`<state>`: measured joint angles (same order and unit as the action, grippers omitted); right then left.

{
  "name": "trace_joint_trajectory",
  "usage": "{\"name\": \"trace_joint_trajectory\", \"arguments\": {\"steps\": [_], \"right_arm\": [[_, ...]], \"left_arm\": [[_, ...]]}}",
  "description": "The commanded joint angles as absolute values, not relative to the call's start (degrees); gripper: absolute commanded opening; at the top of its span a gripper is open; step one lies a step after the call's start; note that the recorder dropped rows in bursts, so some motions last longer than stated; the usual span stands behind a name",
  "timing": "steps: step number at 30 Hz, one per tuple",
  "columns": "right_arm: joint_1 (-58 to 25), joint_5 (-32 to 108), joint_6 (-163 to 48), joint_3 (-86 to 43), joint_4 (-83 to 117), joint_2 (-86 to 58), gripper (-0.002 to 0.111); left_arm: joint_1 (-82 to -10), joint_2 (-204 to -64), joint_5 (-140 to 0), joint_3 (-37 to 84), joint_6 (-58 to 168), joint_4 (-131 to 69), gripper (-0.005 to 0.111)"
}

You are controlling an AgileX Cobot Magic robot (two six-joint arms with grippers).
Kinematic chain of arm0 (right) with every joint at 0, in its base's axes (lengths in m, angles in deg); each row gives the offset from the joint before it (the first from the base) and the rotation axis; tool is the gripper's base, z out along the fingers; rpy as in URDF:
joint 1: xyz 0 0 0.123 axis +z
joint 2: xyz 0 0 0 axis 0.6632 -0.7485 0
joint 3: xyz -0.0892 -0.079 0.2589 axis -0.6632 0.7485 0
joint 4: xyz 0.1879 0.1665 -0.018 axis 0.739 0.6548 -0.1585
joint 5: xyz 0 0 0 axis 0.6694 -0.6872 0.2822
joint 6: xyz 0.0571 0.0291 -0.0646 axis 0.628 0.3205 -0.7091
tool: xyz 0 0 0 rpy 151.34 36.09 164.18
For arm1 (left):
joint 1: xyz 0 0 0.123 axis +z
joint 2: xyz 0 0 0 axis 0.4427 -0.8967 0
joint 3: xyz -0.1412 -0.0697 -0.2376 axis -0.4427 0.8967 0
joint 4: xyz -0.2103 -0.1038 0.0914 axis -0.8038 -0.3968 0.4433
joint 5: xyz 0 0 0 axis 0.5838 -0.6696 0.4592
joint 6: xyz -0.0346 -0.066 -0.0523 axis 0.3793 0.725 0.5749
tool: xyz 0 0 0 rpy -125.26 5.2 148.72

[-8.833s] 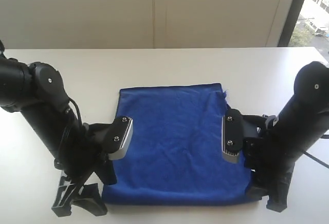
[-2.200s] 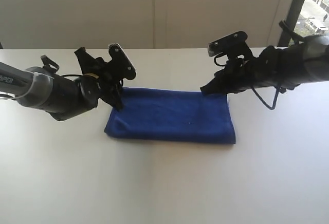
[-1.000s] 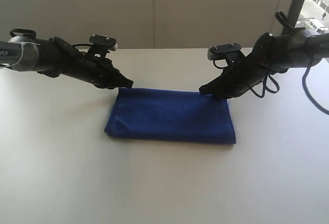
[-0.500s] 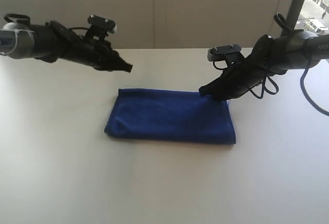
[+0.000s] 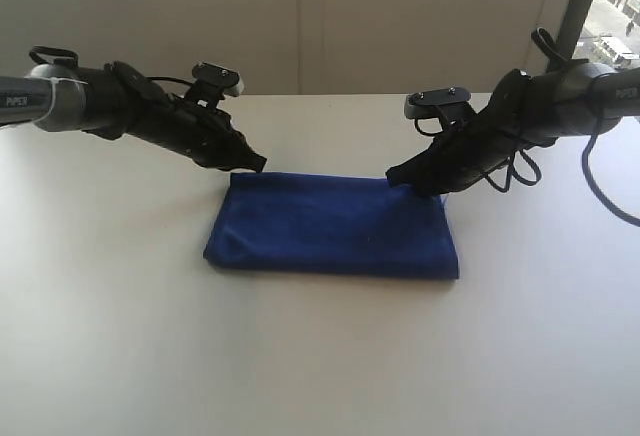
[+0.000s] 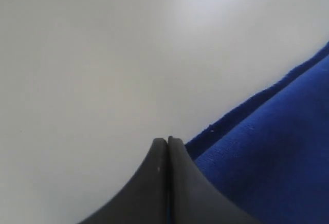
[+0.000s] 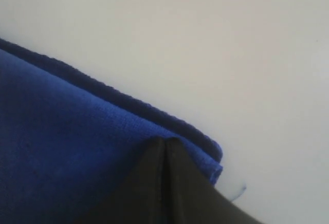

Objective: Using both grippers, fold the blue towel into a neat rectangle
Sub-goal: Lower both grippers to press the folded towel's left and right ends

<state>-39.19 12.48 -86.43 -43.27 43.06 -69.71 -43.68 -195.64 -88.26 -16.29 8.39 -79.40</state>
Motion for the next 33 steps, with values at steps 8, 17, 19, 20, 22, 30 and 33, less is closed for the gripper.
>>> {"name": "trace_joint_trajectory", "arguments": {"steps": [8, 17, 19, 20, 22, 30, 33], "right_arm": [[-39.6, 11.5, -86.3, -43.4, 42.9, -70.0, 0.000], [-39.6, 11.6, -86.3, -43.4, 42.9, -70.0, 0.000], [-39.6, 11.5, -86.3, -43.4, 42.9, -70.0, 0.000], [-39.6, 11.5, -86.3, -43.4, 42.9, -70.0, 0.000], [-39.6, 11.5, -86.3, -43.4, 42.8, -70.0, 0.000], [-39.6, 11.5, -86.3, -43.4, 42.7, -70.0, 0.000], [-39.6, 11.8, -86.3, -43.4, 42.6, -70.0, 0.000]], "left_arm": [[-43.7, -192.1, -91.4, -16.3, 8.1, -85.4, 0.000], [-43.6, -195.7, -98.2, -16.1, 12.7, -79.7, 0.000], [-43.6, -196.6, -97.9, -16.1, 12.7, -79.6, 0.000], [-43.6, -197.1, -97.2, -16.1, 12.6, -79.2, 0.000], [-43.6, -197.3, -95.9, -16.1, 12.6, -78.9, 0.000], [-43.5, -198.5, -92.7, -16.1, 12.8, -77.3, 0.000], [-43.5, -198.6, -94.6, -16.1, 12.8, -77.2, 0.000]]}}
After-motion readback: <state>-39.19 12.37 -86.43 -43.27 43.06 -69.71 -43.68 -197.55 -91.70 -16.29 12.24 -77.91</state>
